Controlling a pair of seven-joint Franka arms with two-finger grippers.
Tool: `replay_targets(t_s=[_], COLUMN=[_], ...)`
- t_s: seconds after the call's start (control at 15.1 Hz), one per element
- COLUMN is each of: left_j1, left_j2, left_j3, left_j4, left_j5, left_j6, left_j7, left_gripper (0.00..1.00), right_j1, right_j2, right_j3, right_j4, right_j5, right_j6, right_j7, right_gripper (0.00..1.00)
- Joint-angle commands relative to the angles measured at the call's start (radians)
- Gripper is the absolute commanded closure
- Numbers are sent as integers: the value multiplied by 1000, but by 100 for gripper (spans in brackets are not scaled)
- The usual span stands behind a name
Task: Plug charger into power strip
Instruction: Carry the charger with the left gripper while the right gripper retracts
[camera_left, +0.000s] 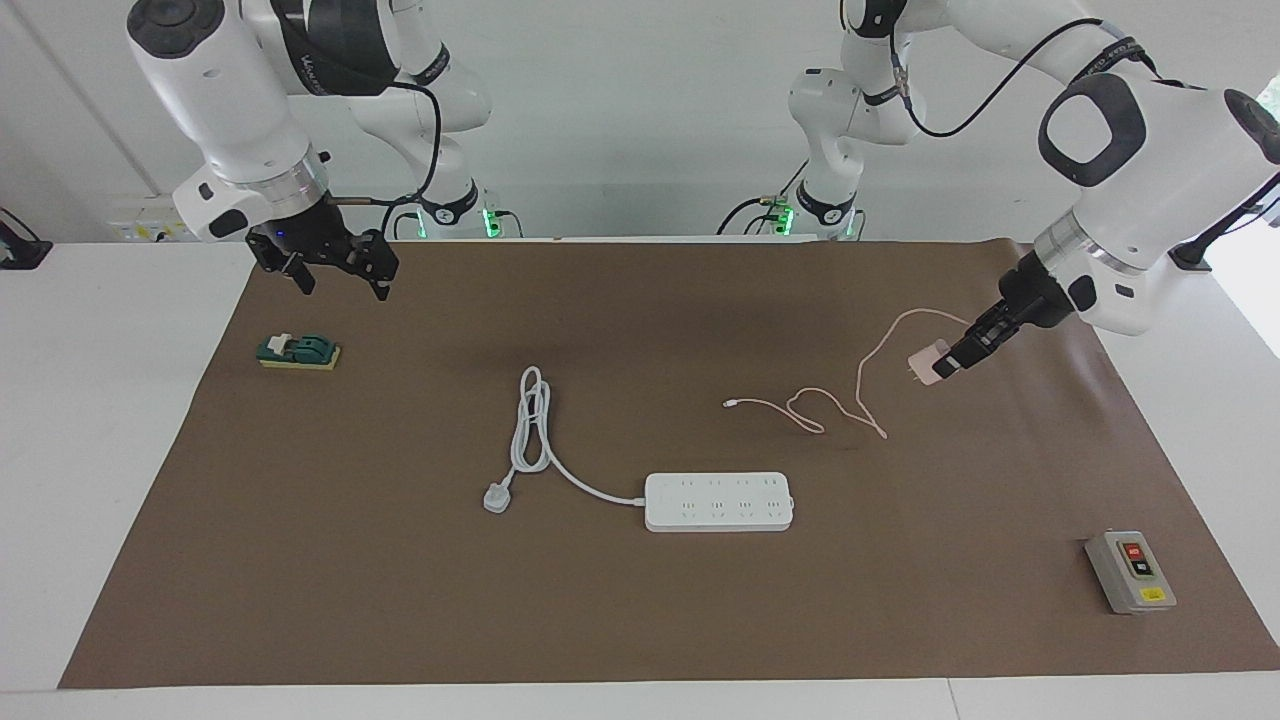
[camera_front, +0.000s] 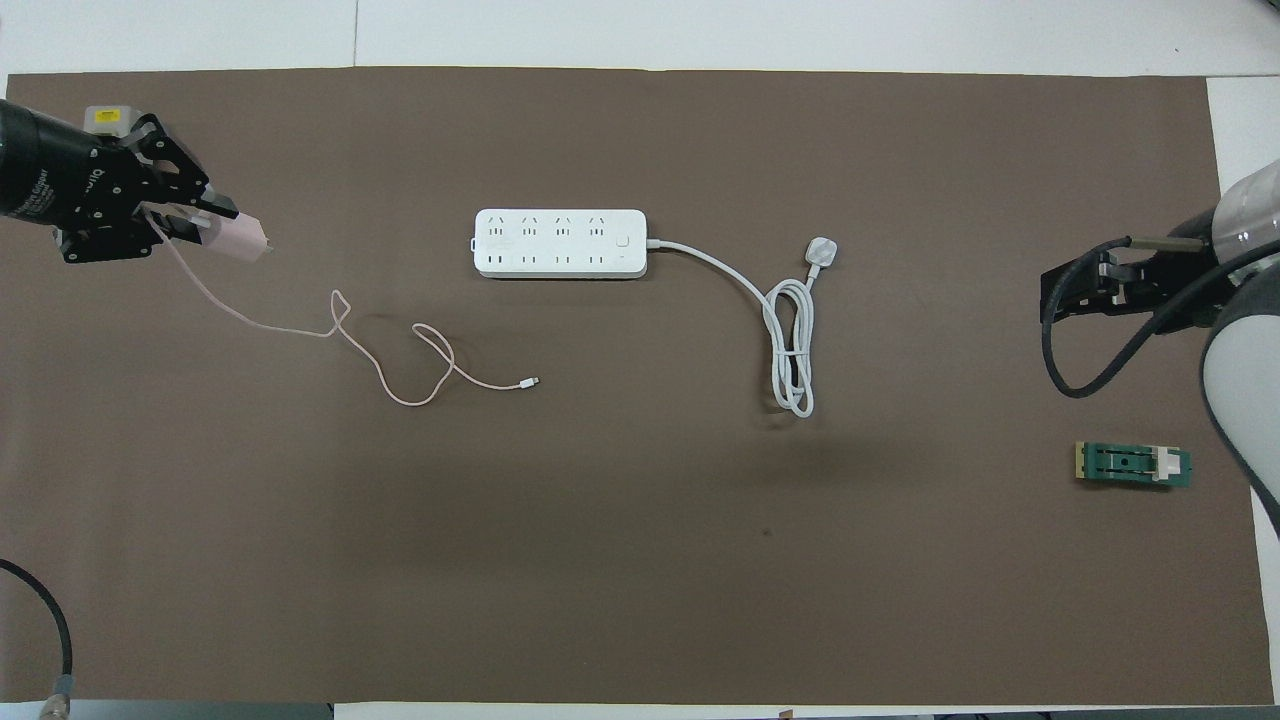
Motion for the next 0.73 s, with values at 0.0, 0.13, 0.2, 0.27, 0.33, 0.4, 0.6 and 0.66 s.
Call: replay_targets(t_s=[0.0,0.13,0.2,0.27,0.33,0.4,0.6,0.66], left_j1=[-47,-71,-70,-73,-73,-73,-85,-100], left_j2=[38,44,43,44,44,53,85,102], left_j3=[8,11,11,11,10,10,10,10], left_j4=[28,44,47,48,48,50,62,70], left_j5=[120,169,168,163,160,152,154,155], left_j6=[-2,-16,-16,-11,-4,1,41,74], left_j7=[-158,-167,-181,-192,-221,-282,-418,-458], left_gripper=[100,100,100,100,100,100,100,100], right_j1=[-9,-9,-9,-12,-23,-28,-28,-28], right_j2=[3,6,5,5,5,5,8,8], right_j3=[7,15,17,7,4,3,-72,-78], right_j4=[16,17,17,17,17,23,30,30], right_j5=[-20,-19,-19,-13,-5,-2,58,53], right_j6=[-25,-23,-28,-29,-38,-75,-117,-118], right_j7=[-13,-13,-13,-22,-28,-54,-192,-202], right_gripper=[0,0,0,0,0,0,0,0])
